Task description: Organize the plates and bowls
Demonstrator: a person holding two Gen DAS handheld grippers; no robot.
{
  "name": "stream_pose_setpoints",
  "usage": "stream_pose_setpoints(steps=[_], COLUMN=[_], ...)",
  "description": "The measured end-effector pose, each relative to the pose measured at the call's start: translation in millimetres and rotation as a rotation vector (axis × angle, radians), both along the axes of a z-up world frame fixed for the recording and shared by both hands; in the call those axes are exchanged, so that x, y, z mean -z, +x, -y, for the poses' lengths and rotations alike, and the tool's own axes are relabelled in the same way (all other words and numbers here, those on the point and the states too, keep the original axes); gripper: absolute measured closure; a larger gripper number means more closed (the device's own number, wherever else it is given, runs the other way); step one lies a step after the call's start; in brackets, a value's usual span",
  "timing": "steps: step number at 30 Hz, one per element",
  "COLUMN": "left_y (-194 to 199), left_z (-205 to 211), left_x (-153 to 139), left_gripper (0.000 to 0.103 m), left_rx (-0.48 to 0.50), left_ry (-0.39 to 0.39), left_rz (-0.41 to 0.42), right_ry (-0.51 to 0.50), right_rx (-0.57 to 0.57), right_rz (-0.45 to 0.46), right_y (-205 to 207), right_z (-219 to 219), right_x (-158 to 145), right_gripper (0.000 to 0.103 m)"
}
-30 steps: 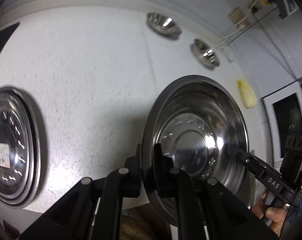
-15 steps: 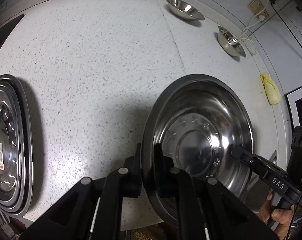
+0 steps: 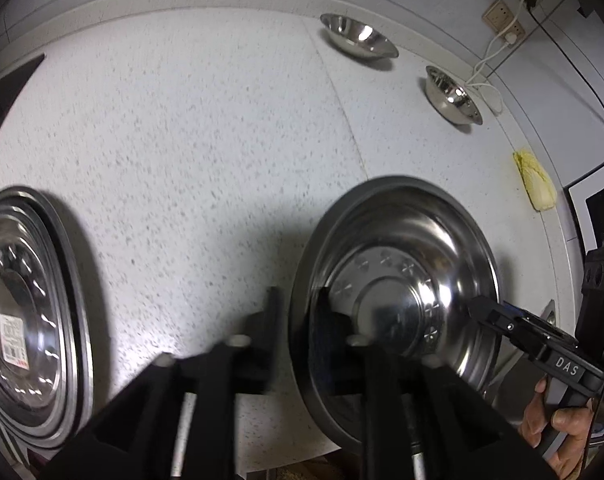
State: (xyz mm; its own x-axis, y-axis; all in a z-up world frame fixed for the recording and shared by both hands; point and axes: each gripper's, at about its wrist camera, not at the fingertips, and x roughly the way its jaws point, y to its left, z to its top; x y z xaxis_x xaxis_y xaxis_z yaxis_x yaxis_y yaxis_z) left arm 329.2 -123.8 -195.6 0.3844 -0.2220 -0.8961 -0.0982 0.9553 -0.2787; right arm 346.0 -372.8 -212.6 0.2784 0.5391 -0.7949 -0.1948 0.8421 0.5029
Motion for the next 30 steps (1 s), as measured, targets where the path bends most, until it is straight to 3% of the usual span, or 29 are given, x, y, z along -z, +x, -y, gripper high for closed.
stream_pose_setpoints(steps=[1,4,10,22,30], left_y=[-0.1,0.5,14.0,75.1,149.3], left_z=[-2.1,-12.5,-21.2,1.8,53.2], left_x=[-2.8,-8.0,-17.1,-26.9,-33.8], left_gripper=[0.063,0.061,0.057,0.057,0.057], left_rx=[-0.004,-0.018,-0.035,-0.028,0.033], left_ry=[0.011,0.003,-0.014,-0.042,-0.064], left_rz=[0.011,0.019,0.004,-0.020,-0.024], right_ry=[0.000,-0.013,-0.027,-0.068,-0.089], right_rx=[-0.001,0.002,0.039,0.114,0.185], right_rz=[0.002,0.019,0.043,0.081,0.113], right_y=[0.0,0.0,15.1,75.5,146.3], right_z=[1.1,4.5,22.4,61.6,89.9], right_x=[-1.0,-4.7,-15.8,-36.1,-48.5], right_gripper=[0.067,0.058,0.050,0.048,0.048])
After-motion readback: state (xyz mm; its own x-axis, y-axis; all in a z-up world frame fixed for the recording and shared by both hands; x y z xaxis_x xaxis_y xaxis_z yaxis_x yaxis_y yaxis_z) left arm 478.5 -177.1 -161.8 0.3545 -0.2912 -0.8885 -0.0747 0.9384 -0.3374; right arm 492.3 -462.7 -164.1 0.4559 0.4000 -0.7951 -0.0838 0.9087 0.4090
